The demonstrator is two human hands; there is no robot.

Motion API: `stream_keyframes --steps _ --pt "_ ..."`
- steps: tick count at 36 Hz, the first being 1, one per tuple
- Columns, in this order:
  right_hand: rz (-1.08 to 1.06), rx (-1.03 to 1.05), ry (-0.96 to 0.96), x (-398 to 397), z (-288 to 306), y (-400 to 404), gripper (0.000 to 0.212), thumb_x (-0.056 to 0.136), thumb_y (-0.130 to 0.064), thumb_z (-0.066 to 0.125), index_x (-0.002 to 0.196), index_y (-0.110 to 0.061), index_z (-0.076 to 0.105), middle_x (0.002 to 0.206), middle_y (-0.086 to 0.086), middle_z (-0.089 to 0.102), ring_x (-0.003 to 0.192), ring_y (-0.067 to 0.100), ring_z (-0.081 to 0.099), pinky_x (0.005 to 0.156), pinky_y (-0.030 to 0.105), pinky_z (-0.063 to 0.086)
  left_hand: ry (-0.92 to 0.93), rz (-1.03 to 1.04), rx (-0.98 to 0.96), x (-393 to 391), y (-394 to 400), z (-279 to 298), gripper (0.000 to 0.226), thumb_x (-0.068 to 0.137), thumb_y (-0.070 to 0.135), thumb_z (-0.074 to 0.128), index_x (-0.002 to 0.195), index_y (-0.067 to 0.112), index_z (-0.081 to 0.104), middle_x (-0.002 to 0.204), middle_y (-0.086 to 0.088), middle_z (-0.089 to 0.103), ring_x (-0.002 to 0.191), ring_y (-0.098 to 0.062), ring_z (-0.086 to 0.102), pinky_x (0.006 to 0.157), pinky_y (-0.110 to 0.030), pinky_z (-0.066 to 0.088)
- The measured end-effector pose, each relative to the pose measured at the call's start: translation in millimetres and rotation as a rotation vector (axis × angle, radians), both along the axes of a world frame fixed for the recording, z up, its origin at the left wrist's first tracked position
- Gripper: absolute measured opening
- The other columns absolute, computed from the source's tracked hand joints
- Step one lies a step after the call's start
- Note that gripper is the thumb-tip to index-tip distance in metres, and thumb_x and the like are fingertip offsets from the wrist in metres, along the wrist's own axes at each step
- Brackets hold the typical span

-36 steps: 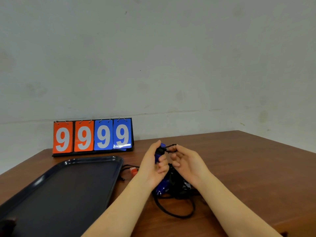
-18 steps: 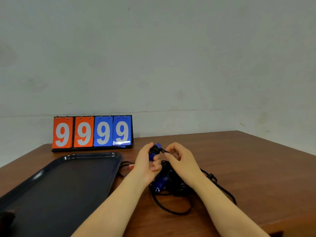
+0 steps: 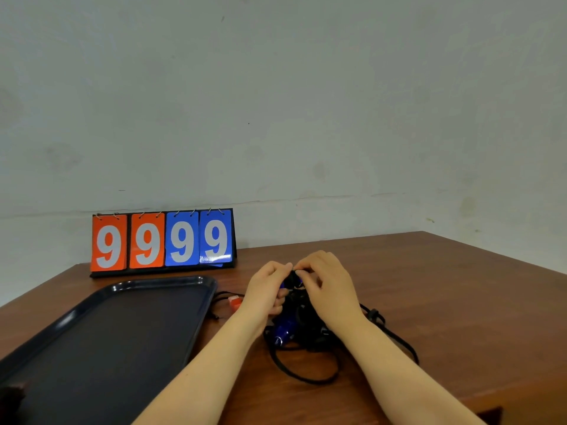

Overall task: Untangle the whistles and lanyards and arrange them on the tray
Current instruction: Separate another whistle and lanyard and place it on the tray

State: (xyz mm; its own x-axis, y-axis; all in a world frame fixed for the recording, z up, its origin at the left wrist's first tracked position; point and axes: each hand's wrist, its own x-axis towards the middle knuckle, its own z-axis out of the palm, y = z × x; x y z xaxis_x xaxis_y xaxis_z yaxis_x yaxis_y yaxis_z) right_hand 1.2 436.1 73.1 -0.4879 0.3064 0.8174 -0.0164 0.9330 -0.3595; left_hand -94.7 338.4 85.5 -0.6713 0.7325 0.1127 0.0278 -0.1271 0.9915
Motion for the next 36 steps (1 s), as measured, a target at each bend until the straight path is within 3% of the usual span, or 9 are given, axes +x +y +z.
stream_keyframes --steps 5,11,14,19,24,27,32,36 --pt "0.209 -0.515 -0.039 1.7 6.5 -6.2 0.015 0.093 -0.017 0.060 0.090 -0.027 0.069 0.089 -0.013 0.068 0.084 0.002 0.061 0.071 0.015 0.049 -0.022 -0.002 0.014 1.6 -1.6 -0.8 0.018 0.099 0.027 0.048 0.087 0.014 0.051 0.052 0.001 0.038 0.041 -0.010 0.030 0.034 -0.018 0.021" --pt "0.547 -1.072 0.002 4.5 10.1 -4.2 0.019 0.094 -0.012 0.058 0.105 -0.006 0.073 0.096 0.006 0.074 0.085 0.015 0.066 0.072 0.026 0.051 -0.036 -0.012 0.108 9.1 -2.2 -1.9 0.018 0.101 0.023 0.043 0.089 0.011 0.050 0.049 0.000 0.039 0.037 -0.008 0.030 0.033 -0.016 0.022" --pt "0.733 -1.239 0.030 4.7 10.9 -1.5 0.024 0.095 -0.010 0.052 0.107 0.002 0.069 0.093 0.010 0.070 0.083 0.016 0.063 0.074 0.025 0.049 -0.062 -0.010 0.134 10.9 0.8 -3.3 0.019 0.101 0.023 0.042 0.095 0.010 0.054 0.051 0.000 0.041 0.042 -0.009 0.033 0.036 -0.017 0.021" --pt "0.825 -1.337 0.079 2.2 11.8 1.2 0.022 0.096 -0.008 0.050 0.103 0.005 0.066 0.087 0.012 0.064 0.072 0.015 0.056 0.071 0.025 0.050 -0.128 -0.035 0.155 12.7 3.7 -3.0 0.021 0.100 0.023 0.042 0.101 0.009 0.057 0.052 0.000 0.047 0.044 -0.009 0.039 0.039 -0.019 0.025" --pt "0.770 -1.447 0.131 5.2 14.1 0.3 0.014 0.093 -0.007 0.057 0.086 0.001 0.066 0.067 0.008 0.058 0.055 0.014 0.056 0.057 0.021 0.053 0.015 -0.037 0.094 14.4 -0.6 0.8 0.022 0.103 0.024 0.039 0.097 0.015 0.058 0.058 -0.001 0.055 0.052 -0.010 0.047 0.042 -0.020 0.030" --pt "0.706 -1.463 0.105 4.0 12.0 0.3 0.011 0.090 -0.007 0.062 0.092 0.003 0.066 0.071 0.010 0.059 0.058 0.014 0.057 0.055 0.020 0.051 0.056 0.012 0.015 15.1 -1.0 5.1 0.023 0.103 0.021 0.035 0.096 0.016 0.056 0.061 -0.002 0.054 0.046 -0.008 0.044 0.041 -0.018 0.028" --pt "0.646 -1.435 0.030 2.5 13.0 -1.5 0.013 0.087 -0.012 0.066 0.092 0.000 0.067 0.072 0.008 0.059 0.059 0.012 0.056 0.048 0.018 0.046 -0.078 0.055 -0.058 13.4 3.9 10.6 0.019 0.096 0.027 0.046 0.085 0.013 0.053 0.057 -0.001 0.046 0.043 -0.009 0.036 0.041 -0.020 0.023" --pt "0.666 -1.416 0.034 2.1 12.9 -1.8 0.023 0.088 -0.011 0.065 0.105 0.005 0.067 0.076 0.008 0.062 0.060 0.011 0.058 0.050 0.018 0.047 0.094 0.033 -0.004 9.5 3.9 2.6 0.025 0.096 0.039 0.052 0.087 0.017 0.057 0.061 0.002 0.045 0.043 -0.004 0.036 0.038 -0.016 0.024"
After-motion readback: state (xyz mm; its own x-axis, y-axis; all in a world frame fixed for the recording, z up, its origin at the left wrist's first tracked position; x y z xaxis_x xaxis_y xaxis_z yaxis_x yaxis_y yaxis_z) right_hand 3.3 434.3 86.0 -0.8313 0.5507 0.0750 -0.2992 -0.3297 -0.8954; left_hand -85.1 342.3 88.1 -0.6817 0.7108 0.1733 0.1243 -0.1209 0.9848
